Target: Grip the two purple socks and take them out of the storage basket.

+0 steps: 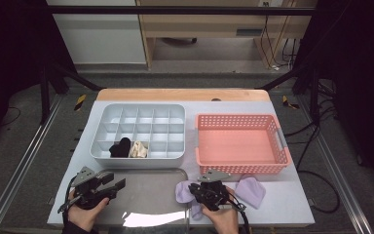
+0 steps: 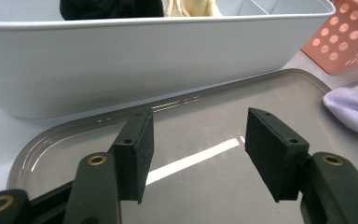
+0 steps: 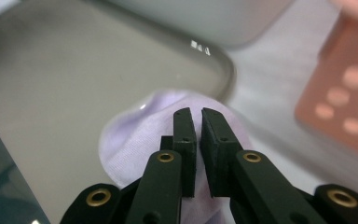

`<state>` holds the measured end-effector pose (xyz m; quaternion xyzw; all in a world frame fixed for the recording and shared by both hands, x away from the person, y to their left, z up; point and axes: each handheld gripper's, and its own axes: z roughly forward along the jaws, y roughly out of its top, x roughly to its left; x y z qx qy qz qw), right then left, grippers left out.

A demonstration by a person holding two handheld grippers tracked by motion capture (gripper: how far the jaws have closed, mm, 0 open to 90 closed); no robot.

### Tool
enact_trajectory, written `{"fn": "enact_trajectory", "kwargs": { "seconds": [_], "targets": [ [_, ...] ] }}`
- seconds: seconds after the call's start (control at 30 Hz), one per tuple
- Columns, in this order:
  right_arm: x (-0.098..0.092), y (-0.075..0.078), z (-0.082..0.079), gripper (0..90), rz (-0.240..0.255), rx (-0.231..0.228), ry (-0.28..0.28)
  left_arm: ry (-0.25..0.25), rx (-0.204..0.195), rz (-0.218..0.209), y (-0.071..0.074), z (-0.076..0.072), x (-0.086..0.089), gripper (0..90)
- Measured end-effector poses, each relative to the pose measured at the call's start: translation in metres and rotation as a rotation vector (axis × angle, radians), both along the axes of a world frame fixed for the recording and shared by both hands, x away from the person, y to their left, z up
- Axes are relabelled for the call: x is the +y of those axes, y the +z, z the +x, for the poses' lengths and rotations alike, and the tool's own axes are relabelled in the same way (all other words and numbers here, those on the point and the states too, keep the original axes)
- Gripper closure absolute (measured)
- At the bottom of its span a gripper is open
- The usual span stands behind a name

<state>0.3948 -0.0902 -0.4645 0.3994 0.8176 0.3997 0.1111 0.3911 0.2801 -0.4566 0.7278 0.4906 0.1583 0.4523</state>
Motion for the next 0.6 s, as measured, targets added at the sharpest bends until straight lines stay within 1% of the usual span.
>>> {"fn": "enact_trajectory", "kwargs": {
  "seconds": [0.07, 0.1, 0.17, 0.23, 0.37, 0.43, 0.5, 0.6],
  "targets": [
    [-0.001, -0.005, -0.002, 82.4, -0.033, 0.004, 0.009, 0.002, 0.000, 0.000, 0.000, 0.000, 0.000, 41.3],
    [-0.001, -0.006, -0.003, 81.1, -0.040, 0.012, 0.014, 0.001, 0.000, 0.000, 0.000, 0.000, 0.000, 41.3],
    [0.000, -0.007, -0.004, 78.4, -0.042, 0.020, 0.024, 0.001, 0.001, -0.001, 0.000, 0.000, 0.000, 41.3],
    [0.002, -0.006, -0.004, 76.1, -0.042, 0.008, 0.030, 0.002, 0.000, 0.001, 0.000, 0.000, 0.000, 41.3],
    [0.005, 0.006, -0.007, 73.9, -0.006, -0.036, 0.026, 0.006, 0.002, 0.002, 0.000, 0.000, 0.000, 41.2],
    [0.010, 0.013, -0.008, 73.7, 0.018, -0.056, 0.033, 0.006, -0.001, 0.005, 0.000, 0.000, 0.000, 41.0],
    [0.019, 0.015, -0.008, 73.1, 0.033, -0.051, 0.051, 0.010, -0.003, 0.003, 0.001, -0.001, 0.000, 40.7],
    [0.034, 0.009, -0.005, 68.0, 0.011, -0.037, 0.070, 0.019, -0.007, 0.004, 0.001, -0.001, 0.001, 39.7]
  ]
}}
